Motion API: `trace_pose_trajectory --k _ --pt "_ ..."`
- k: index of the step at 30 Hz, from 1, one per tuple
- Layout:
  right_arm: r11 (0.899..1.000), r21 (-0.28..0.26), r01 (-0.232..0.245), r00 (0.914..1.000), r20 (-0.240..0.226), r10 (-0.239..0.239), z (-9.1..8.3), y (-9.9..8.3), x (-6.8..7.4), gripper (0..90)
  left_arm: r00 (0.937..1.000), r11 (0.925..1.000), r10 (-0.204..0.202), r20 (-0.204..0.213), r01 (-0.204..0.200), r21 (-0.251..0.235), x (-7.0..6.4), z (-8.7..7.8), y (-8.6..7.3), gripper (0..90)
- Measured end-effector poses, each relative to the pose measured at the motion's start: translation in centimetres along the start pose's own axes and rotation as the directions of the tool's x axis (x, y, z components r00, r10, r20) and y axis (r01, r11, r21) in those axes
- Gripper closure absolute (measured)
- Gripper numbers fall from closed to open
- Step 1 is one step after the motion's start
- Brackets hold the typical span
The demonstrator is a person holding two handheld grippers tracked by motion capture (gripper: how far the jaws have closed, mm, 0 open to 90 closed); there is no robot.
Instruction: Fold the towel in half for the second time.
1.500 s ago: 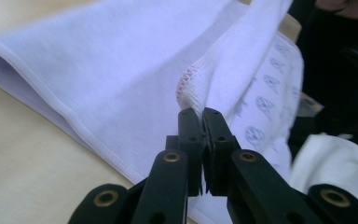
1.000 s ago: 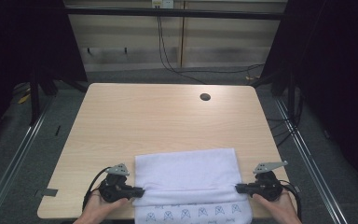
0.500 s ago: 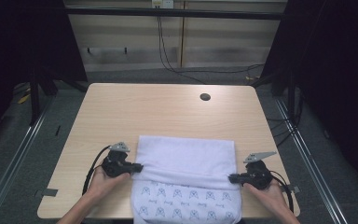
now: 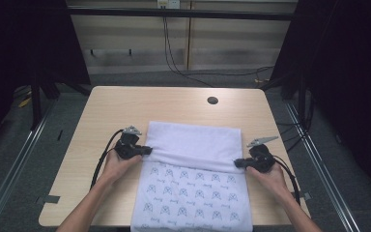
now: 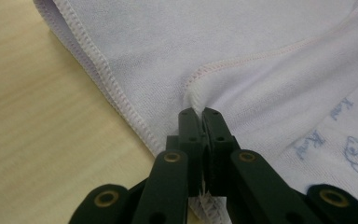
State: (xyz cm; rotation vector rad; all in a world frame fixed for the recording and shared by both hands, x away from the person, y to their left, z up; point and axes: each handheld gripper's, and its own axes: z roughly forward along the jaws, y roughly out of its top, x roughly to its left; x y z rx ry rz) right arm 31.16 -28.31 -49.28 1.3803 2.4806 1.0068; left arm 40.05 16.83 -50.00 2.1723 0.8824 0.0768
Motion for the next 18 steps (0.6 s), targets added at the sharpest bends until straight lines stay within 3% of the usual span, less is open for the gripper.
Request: trace_pose_trajectory --k 3,5,8,14,18 --pt "1.0 -0.023 -0.02 0.9998 0.01 0.02 0.9 1.1 -1.4 87.3 0.9999 0.9999 -0.009 -0.011 0.009 -0.013 1.0 0.4 0.6 88.0" --pt "0.999 -0.033 -0.024 0.9994 0.026 0.025 1.7 2.4 -2.3 87.2 0.998 0.9996 0.0 -0.063 -0.002 -0.028 1.6 0.9 1.2 88.0" --pt "0.999 -0.041 -0.01 0.9981 0.06 0.013 2.2 3.1 -2.6 87.2 0.9952 0.9989 -0.009 -0.098 0.004 -0.047 1.6 1.4 1.6 88.0" --pt "0.997 -0.064 -0.043 0.9956 0.081 0.048 3.4 4.8 -4.3 86.9 0.9913 0.9971 -0.019 -0.13 0.01 -0.075 2.6 2.0 2.2 88.0" --pt "0.998 -0.052 -0.036 0.9931 0.109 0.042 4.3 6.2 -5.0 86.4 0.9842 0.9953 -0.042 -0.172 0.026 -0.093 3.0 2.5 2.7 88.0"
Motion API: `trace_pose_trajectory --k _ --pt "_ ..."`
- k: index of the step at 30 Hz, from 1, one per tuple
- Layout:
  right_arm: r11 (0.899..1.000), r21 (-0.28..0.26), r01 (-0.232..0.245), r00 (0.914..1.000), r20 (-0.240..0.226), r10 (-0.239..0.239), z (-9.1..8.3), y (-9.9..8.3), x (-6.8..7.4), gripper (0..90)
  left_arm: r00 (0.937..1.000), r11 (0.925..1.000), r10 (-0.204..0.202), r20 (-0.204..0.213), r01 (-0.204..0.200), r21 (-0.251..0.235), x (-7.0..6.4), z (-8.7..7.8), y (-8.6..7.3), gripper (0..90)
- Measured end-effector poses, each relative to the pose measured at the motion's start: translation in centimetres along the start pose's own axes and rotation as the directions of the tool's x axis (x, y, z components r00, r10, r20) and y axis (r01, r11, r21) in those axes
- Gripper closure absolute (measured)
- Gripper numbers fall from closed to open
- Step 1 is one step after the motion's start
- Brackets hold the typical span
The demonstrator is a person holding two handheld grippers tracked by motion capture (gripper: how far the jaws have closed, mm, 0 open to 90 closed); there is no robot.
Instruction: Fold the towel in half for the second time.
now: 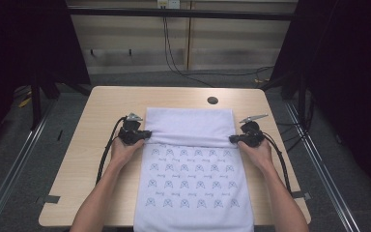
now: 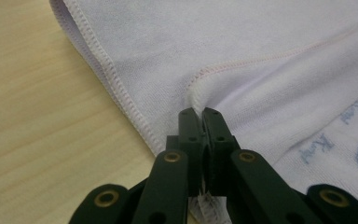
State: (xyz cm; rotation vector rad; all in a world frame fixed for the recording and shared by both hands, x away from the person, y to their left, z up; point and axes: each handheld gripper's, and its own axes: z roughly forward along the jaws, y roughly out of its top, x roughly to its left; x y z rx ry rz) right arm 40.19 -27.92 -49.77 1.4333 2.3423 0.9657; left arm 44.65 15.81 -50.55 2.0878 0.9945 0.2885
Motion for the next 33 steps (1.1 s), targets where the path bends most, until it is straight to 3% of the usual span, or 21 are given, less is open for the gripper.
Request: trace_pose_trajectory --k 3,5,7,10,12,14,15,17,19,20,21,22,23,24,25,28,29,30,31,32,33 --pt "1.0 -0.004 -0.005 0.9997 0.023 0.006 0.5 0.6 -0.1 86.3 0.9998 1.0 0.005 -0.019 -0.005 0.007 0.4 0.4 0.5 88.1" --pt "0.998 -0.032 -0.05 0.9974 0.05 0.051 1.2 1.2 -0.5 86.1 0.9995 0.9997 0.015 -0.03 -0.014 0.02 0.9 0.7 0.9 88.0" --pt "0.998 -0.039 -0.057 0.9963 0.062 0.06 1.4 1.3 -0.5 86.1 0.9981 0.9989 0.044 -0.044 -0.043 0.019 1.2 1.0 1.3 88.0" --pt "1.0 0.017 -0.02 0.9943 0.105 0.018 1.6 2.4 0.3 85.2 0.9993 0.9998 -0.021 -0.031 0.021 0.001 1.4 1.1 1.3 88.0" --pt "1.0 0.016 -0.002 0.9955 0.095 0.001 1.5 2.3 0.3 85.9 0.9998 0.9998 -0.011 -0.02 0.011 0.013 1.4 0.7 1.3 88.0" --pt "0.999 -0.03 -0.025 0.9979 0.059 0.027 0.8 2.3 -0.3 86.3 0.9996 0.9995 -0.026 0.01 0.026 -0.018 1.3 -0.4 1.4 88.0" --pt "0.991 -0.113 -0.066 0.9976 0.012 0.068 -0.7 2.4 -1.0 86.6 0.9971 0.9973 -0.036 0.067 0.041 -0.062 1.5 -2.1 1.7 88.0" --pt "0.986 -0.152 -0.074 0.9972 -0.008 0.074 -1.6 2.6 -1.2 86.6 0.9957 0.9954 -0.031 0.087 0.039 -0.088 1.3 -3.0 1.9 88.0" --pt "0.964 -0.258 -0.07 0.9969 -0.052 0.059 -4.8 3.3 -1.3 86.6 0.9923 0.9885 -0.016 0.123 0.034 -0.147 0.7 -5.5 2.2 87.8" --pt "0.964 -0.258 -0.07 0.9969 -0.052 0.059 -4.8 3.3 -1.3 86.6 0.9923 0.9885 -0.016 0.123 0.034 -0.147 0.7 -5.5 2.2 87.8" --pt "0.949 -0.311 -0.047 0.997 -0.073 0.026 -6.8 3.8 -0.9 86.6 0.9925 0.9869 -0.009 0.122 0.028 -0.159 0.2 -6.4 2.4 87.8" --pt "0.949 -0.311 -0.047 0.997 -0.073 0.026 -6.8 3.8 -0.9 86.6 0.9921 0.9854 0.006 0.126 0.016 -0.17 -0.2 -7.1 2.5 87.8" --pt "0.941 -0.339 -0.006 0.9981 -0.059 -0.015 -8.7 4.1 0.0 86.6 0.9917 0.9834 0.024 0.126 -0.001 -0.182 -0.8 -8.2 2.6 87.8" --pt "0.941 -0.339 -0.006 0.9981 -0.059 -0.015 -8.7 4.1 0.0 86.6 0.9912 0.9817 0.03 0.129 -0.005 -0.19 -1.2 -8.8 2.6 87.8" --pt "0.936 -0.352 0.018 0.9976 -0.057 -0.041 -10.0 4.0 0.5 86.6 0.9876 0.9734 0.036 0.153 0.0 -0.229 -1.9 -10.4 2.7 87.8" --pt "0.929 -0.37 0.027 0.9959 -0.07 -0.057 -11.4 3.8 1.1 86.7 0.9857 0.9665 0.055 0.16 -0.012 -0.256 -2.5 -12.1 3.0 87.8" --pt "0.921 -0.387 0.037 0.9928 -0.091 -0.078 -12.9 3.4 1.9 86.7 0.9843 0.9569 0.067 0.164 -0.016 -0.29 -2.9 -13.9 3.3 87.7" --pt "0.921 -0.387 0.037 0.9928 -0.091 -0.078 -12.9 3.4 1.9 86.7 0.9843 0.9569 0.067 0.164 -0.016 -0.29 -2.9 -13.9 3.3 87.7" --pt "0.913 -0.403 0.065 0.9886 -0.099 -0.114 -14.5 3.1 2.8 86.7 0.9817 0.9448 0.05 0.184 0.013 -0.328 -3.2 -15.2 3.4 87.7" --pt "0.913 -0.403 0.065 0.9886 -0.099 -0.114 -14.5 3.1 2.8 86.7 0.9817 0.9448 0.05 0.184 0.013 -0.328 -3.2 -15.2 3.4 87.8" --pt "0.903 -0.423 0.076 0.9847 -0.11 -0.135 -16.0 2.9 3.7 86.7 0.9799 0.9342 0.062 0.19 0.01 -0.357 -3.9 -16.7 3.4 87.8"
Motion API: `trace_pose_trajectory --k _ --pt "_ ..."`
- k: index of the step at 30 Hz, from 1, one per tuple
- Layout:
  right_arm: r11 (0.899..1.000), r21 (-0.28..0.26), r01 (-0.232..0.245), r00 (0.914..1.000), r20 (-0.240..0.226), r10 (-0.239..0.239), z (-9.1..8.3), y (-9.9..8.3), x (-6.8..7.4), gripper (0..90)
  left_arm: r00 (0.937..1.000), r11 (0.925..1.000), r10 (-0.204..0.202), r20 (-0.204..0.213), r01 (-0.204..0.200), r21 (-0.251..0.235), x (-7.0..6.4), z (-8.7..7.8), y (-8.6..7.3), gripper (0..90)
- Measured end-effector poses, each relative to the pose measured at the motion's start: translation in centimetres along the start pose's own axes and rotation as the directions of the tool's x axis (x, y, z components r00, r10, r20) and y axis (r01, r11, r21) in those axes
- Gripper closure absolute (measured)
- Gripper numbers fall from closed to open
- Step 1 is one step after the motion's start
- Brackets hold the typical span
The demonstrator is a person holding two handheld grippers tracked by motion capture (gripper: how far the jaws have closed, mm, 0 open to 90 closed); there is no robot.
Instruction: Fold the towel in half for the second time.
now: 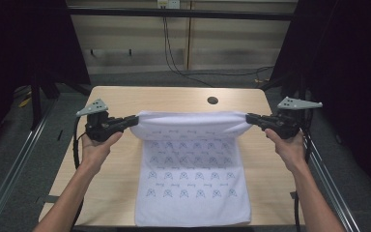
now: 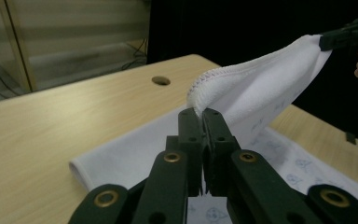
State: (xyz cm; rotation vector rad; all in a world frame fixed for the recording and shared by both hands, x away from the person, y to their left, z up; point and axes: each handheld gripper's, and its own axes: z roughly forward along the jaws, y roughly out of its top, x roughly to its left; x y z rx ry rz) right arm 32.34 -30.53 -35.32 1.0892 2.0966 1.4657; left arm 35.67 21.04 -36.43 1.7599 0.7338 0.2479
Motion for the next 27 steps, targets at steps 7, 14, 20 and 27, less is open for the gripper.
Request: trace_pose_trajectory --k 7,14,20,27 --pt "0.998 -0.055 0.039 0.999 -0.021 -0.041 -3.8 0.7 2.5 86.8 0.9972 0.9975 0.064 0.038 -0.063 -0.033 -3.4 -3.0 0.7 87.8" --pt "0.999 0.049 0.009 0.9969 -0.078 -0.005 -4.5 -5.6 4.6 86.8 0.9955 0.9917 0.042 0.085 -0.051 0.118 -5.0 -2.8 -5.3 87.8" --pt "0.988 0.157 -0.006 0.9939 -0.108 0.023 -4.6 -10.6 5.8 86.6 0.9921 0.9696 -0.004 0.126 -0.027 0.243 -5.5 -2.2 -10.5 87.3" --pt "0.949 0.316 0.013 0.9853 -0.166 0.042 -4.6 -15.4 7.6 82.7 0.9785 0.8945 0.001 0.206 -0.093 0.437 -7.0 -1.4 -14.7 84.3"
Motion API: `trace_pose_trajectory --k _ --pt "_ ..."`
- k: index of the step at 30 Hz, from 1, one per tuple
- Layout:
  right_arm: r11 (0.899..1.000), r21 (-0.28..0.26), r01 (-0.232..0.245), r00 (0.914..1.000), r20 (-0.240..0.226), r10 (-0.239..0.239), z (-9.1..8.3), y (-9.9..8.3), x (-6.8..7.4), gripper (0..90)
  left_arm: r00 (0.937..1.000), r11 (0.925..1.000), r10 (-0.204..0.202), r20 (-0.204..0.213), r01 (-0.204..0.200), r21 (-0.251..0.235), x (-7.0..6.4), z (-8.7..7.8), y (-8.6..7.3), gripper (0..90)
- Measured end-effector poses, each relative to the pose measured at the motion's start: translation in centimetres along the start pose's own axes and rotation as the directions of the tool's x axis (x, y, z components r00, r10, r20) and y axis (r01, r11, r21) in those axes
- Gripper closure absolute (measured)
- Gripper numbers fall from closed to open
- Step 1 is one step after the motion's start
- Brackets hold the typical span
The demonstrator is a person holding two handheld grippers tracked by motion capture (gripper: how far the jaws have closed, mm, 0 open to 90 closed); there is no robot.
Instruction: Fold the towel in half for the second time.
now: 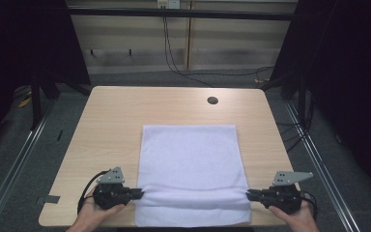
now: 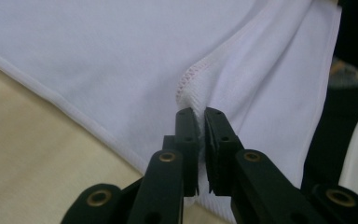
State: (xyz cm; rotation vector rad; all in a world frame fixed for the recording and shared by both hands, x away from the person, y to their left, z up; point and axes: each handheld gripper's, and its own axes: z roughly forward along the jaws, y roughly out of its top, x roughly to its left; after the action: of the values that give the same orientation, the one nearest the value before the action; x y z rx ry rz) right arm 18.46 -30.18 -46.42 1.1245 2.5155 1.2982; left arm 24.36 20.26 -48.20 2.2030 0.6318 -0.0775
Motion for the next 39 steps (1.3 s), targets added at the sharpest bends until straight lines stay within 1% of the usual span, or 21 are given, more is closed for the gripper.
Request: trace_pose_trajectory --k 2,3,4,5,6,9,12,13,16,18,19,20,24,25,26,27,28,30,33,36,39 --pt "1.0 0.002 -0.011 0.9998 -0.016 0.011 0.0 -0.8 0.2 82.1 0.9998 0.9999 0.011 0.015 -0.011 0.012 -0.3 0.1 -0.1 84.3" --pt "0.999 0.039 0.002 0.9999 -0.011 -0.002 0.1 -1.3 0.5 80.1 0.9985 0.9992 0.021 0.05 -0.022 0.033 -0.6 0.2 -0.1 84.3" --pt "0.999 0.039 0.002 0.9999 -0.011 -0.002 0.1 -1.3 0.5 80.1 0.9985 0.9992 0.021 0.05 -0.022 0.033 -0.6 0.2 -0.1 84.2" --pt "0.999 0.047 0.009 0.9999 -0.011 -0.008 0.1 -1.4 0.6 80.0 0.9966 0.9975 0.037 0.074 -0.041 0.058 -0.8 0.4 -0.2 84.2" --pt "0.999 0.052 0.009 0.9996 -0.026 -0.007 0.0 -1.7 0.8 79.1 0.9963 0.9963 0.051 0.069 -0.055 0.066 -0.9 0.4 -0.3 83.0" --pt "0.998 0.049 0.033 0.9975 -0.065 -0.029 -0.5 -2.4 1.6 76.1 0.9884 0.9927 0.075 0.132 -0.087 0.084 -1.2 0.4 -0.2 77.1" --pt "0.998 0.055 0.039 0.996 -0.082 -0.034 -0.7 -2.7 2.1 73.4 0.986 0.9918 0.074 0.149 -0.088 0.092 -1.5 0.3 -0.4 75.8" --pt "0.995 0.082 0.05 0.9953 -0.087 -0.043 -0.7 -2.9 2.4 68.8 0.9814 0.9874 0.094 0.167 -0.114 0.11 -1.7 0.0 -0.4 74.7" --pt "0.995 0.085 0.05 0.9949 -0.092 -0.042 -0.9 -2.9 2.6 66.9 0.9743 0.9866 0.1 0.202 -0.124 0.107 -2.0 -0.7 -0.5 73.3" --pt "0.997 0.07 0.04 0.996 -0.082 -0.034 -1.2 -2.7 2.6 65.1 0.9698 0.9925 0.079 0.231 -0.098 0.073 -1.8 -1.4 -0.7 71.6" --pt "0.998 0.056 0.039 0.9954 -0.09 -0.034 -1.6 -2.5 2.6 65.1 0.9748 0.9954 0.069 0.212 -0.082 0.05 -1.3 -1.9 -0.8 70.9" --pt "0.998 0.056 0.039 0.9954 -0.09 -0.034 -1.6 -2.5 2.6 65.1 0.9748 0.9954 0.069 0.212 -0.082 0.05 -1.3 -1.9 -0.8 70.3" --pt "0.999 0.011 0.04 0.9984 -0.04 -0.039 -1.5 -1.7 2.2 63.6 0.9906 0.9993 0.004 0.137 0.001 -0.038 0.7 -1.8 0.0 66.5" --pt "0.999 -0.009 0.037 0.9993 -0.002 -0.037 -0.9 -0.9 1.6 61.8 0.9925 0.9986 -0.007 0.122 0.013 -0.052 1.1 -1.6 0.3 66.5" --pt "0.999 -0.009 0.037 0.9993 -0.002 -0.037 -0.9 -0.9 1.6 61.8 0.9949 0.9975 -0.013 0.1 0.019 -0.067 1.7 -1.2 0.8 66.5" --pt "0.999 -0.04 0.028 0.9991 0.034 -0.027 0.0 0.2 0.5 61.3 0.9963 0.9941 -0.056 0.064 0.062 -0.089 2.7 -0.5 1.7 67.1" --pt "0.999 -0.04 0.028 0.9991 0.034 -0.027 0.0 0.2 0.5 61.3 0.9963 0.9941 -0.056 0.064 0.062 -0.089 2.7 -0.5 1.7 67.2" --pt "0.998 -0.059 0.015 0.9977 0.068 -0.011 1.1 1.4 -0.7 60.8 0.9977 0.994 -0.066 0.014 0.067 -0.087 4.0 0.4 2.8 67.2" --pt "0.999 -0.053 0.009 0.9953 0.097 -0.003 2.4 2.5 -2.1 60.2 0.9931 0.99 -0.116 -0.021 0.113 -0.084 6.2 1.6 4.1 66.8" --pt "0.999 -0.044 0.007 0.9918 0.128 -0.001 3.9 3.9 -3.6 60.2 0.99 0.9911 -0.128 -0.059 0.126 -0.045 8.3 2.8 4.8 65.1" --pt "0.999 -0.041 -0.003 0.9897 0.143 0.009 5.0 4.7 -4.9 59.9 0.979 0.9841 -0.175 -0.105 0.171 -0.048 10.0 3.8 5.0 65.5"
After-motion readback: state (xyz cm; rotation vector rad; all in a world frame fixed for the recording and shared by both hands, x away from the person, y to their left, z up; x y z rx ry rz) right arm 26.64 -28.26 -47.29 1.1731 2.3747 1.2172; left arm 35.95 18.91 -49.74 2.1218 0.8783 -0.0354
